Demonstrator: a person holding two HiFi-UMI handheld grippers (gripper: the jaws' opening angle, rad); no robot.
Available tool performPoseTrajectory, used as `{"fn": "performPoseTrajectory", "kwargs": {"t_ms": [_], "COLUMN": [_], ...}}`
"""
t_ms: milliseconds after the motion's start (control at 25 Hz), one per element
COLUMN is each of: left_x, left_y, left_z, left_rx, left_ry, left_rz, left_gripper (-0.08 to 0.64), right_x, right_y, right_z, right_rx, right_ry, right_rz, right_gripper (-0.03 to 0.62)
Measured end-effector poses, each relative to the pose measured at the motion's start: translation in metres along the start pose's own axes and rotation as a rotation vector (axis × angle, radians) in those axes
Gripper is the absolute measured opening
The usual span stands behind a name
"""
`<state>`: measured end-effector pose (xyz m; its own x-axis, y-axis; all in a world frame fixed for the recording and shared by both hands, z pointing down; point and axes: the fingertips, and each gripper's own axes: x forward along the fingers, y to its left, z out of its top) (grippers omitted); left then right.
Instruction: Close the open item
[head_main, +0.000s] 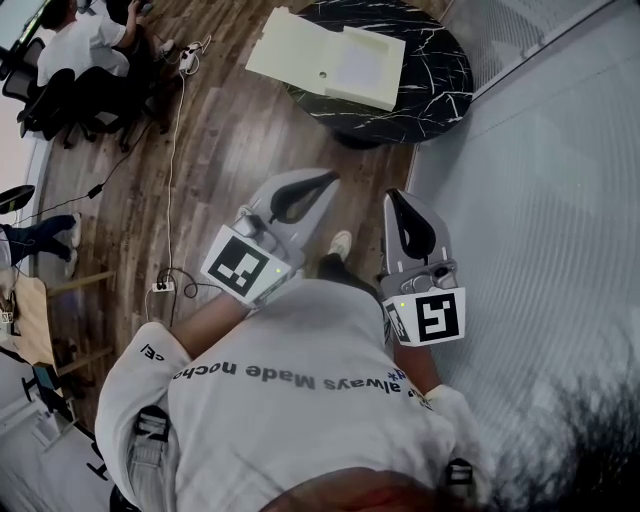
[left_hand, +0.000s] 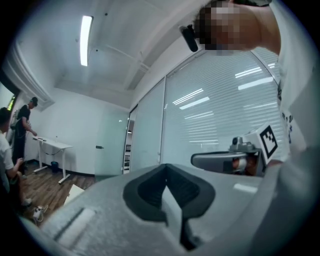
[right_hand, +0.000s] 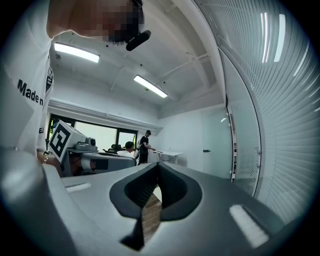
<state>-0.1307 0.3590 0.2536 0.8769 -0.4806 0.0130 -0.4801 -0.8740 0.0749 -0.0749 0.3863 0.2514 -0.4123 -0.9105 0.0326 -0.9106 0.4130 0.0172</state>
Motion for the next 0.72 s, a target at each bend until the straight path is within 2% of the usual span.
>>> {"fn": "performPoseTrajectory", "kwargs": {"t_ms": [120, 360, 560, 720], "left_x": [0.033, 0.086, 0.110, 0.116], "left_y": [0.011, 0.020, 0.026, 0.033], "left_z": [-0.003, -0.002, -0.008, -0.012], "left_rx": [0.006, 0.004, 0.000, -0.017], "left_ry": [0.023, 0.009, 0.018, 0.022], "left_rz": [0.017, 0.034, 0.061, 0.085], "left_gripper": [0.003, 0.003, 0.003, 0.003], "right_x": [0.010, 0.024, 0.031, 0.040], "right_y": [-0.034, -0.087, -0.115, -0.122], "right_z": [0.000, 0.000, -0.007, -0.013], "right_rx": [0.008, 0.013, 0.023, 0.033], "right_ry": [-0.004, -0.012, -0.009, 0.006], "right_rz": [0.002, 0.019, 0.034, 0.058], "right_gripper": [0.002, 0.002, 0.002, 0.002]}}
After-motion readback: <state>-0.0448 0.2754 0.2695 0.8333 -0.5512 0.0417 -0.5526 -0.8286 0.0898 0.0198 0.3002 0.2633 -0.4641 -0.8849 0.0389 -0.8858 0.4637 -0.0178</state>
